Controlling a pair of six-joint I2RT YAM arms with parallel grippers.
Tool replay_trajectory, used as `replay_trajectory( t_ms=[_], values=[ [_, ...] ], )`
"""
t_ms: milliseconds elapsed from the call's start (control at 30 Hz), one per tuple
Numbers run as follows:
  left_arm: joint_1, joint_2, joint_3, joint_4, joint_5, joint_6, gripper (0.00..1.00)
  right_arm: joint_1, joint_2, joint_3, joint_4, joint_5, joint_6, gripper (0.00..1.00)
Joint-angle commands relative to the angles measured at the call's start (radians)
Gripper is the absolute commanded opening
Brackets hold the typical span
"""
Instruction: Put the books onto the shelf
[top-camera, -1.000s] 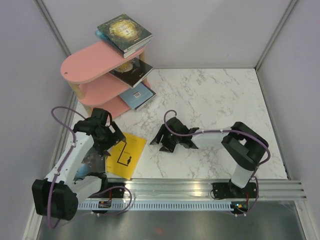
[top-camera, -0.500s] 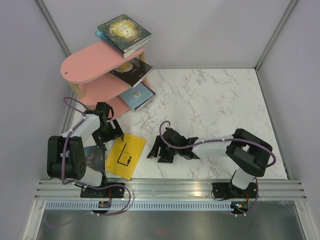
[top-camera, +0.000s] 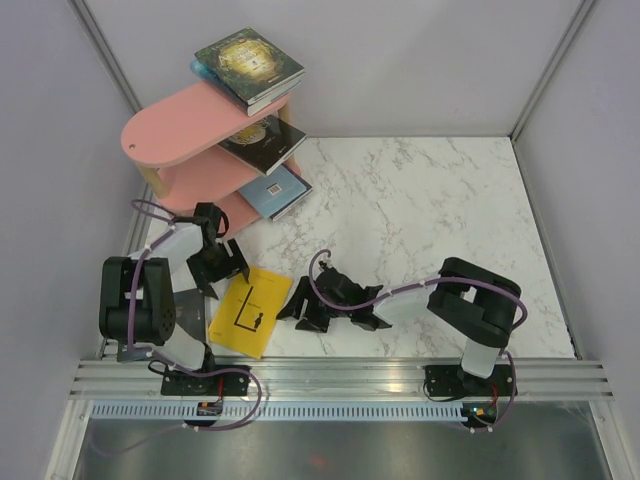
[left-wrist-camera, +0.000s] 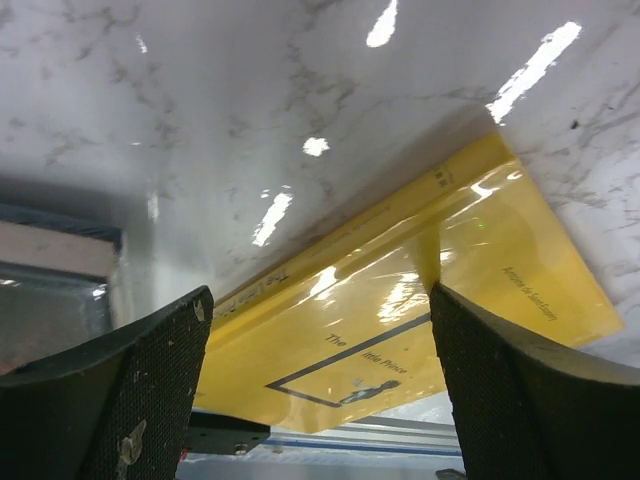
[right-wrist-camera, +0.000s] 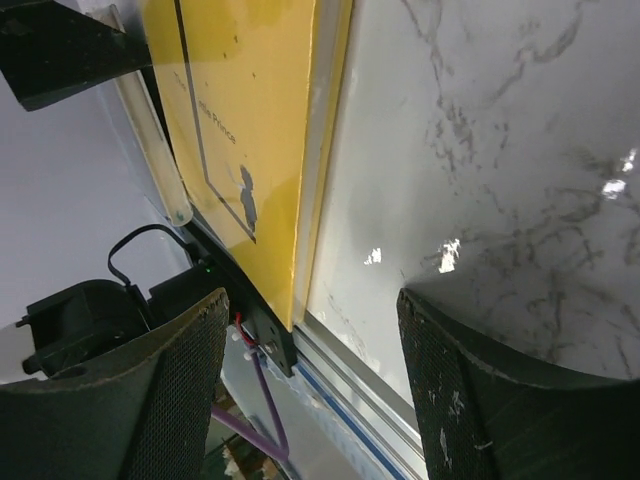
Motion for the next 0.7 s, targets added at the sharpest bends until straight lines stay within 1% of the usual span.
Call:
replay_trajectory(
  t_ms=[0, 67, 167, 200, 300, 333, 367, 400, 433, 467, 533, 567, 600, 633, 667],
  values=[
    [-0.055, 0.049, -0.088, 0.168, 0.038, -0.016, 0.91, 0.017, 0.078, -0.041, 0.079, 0.047, 0.061, 0.73],
    [-0.073, 0.048, -0.114, 0.194, 0.118, -0.07, 0.89, 0.018, 0.11, -0.039, 0.099, 0.05, 0.079, 0.73],
    [-0.13, 0.042, -0.174, 0.248, 0.219, -0.137, 0.87, 0.018, 0.127, -0.059, 0.111, 0.072, 0.105, 0.73],
    [-0.166, 0.034, -0.183, 0.259, 0.239, -0.154, 0.87, 0.016, 0.127, -0.067, 0.111, 0.085, 0.113, 0.73],
    [-0.21, 0.016, -0.224, 0.311, 0.339, -0.217, 0.87, 0.014, 0.111, -0.11, 0.09, 0.108, 0.137, 0.73],
    [-0.228, -0.01, -0.241, 0.332, 0.411, -0.234, 0.86, 0.011, 0.1, -0.133, 0.09, 0.121, 0.142, 0.73],
    [-0.236, -0.027, -0.261, 0.402, 0.445, -0.269, 0.86, 0.008, 0.095, -0.146, 0.087, 0.122, 0.144, 0.73],
    [-0.247, -0.053, -0.304, 0.436, 0.479, -0.288, 0.86, 0.004, 0.088, -0.16, 0.085, 0.124, 0.144, 0.72],
    [-0.248, -0.099, -0.322, 0.508, 0.535, -0.32, 0.85, -0.001, 0.075, -0.189, 0.098, 0.124, 0.15, 0.72],
    [-0.25, -0.128, -0.359, 0.545, 0.568, -0.332, 0.85, -0.004, 0.068, -0.208, 0.107, 0.124, 0.154, 0.71],
    [-0.251, -0.196, -0.382, 0.585, 0.635, -0.349, 0.84, -0.015, 0.037, -0.261, 0.119, 0.147, 0.168, 0.7],
    [-0.25, -0.216, -0.393, 0.587, 0.644, -0.349, 0.84, -0.018, 0.022, -0.284, 0.134, 0.157, 0.185, 0.68],
    [-0.25, -0.257, -0.399, 0.586, 0.655, -0.348, 0.84, -0.028, -0.018, -0.329, 0.144, 0.171, 0.196, 0.62],
    [-0.25, -0.258, -0.407, 0.583, 0.657, -0.348, 0.84, -0.032, -0.043, -0.352, 0.142, 0.171, 0.202, 0.62],
    [-0.25, -0.288, -0.424, 0.576, 0.655, -0.352, 0.84, -0.038, -0.07, -0.372, 0.138, 0.188, 0.209, 0.44]
  ],
)
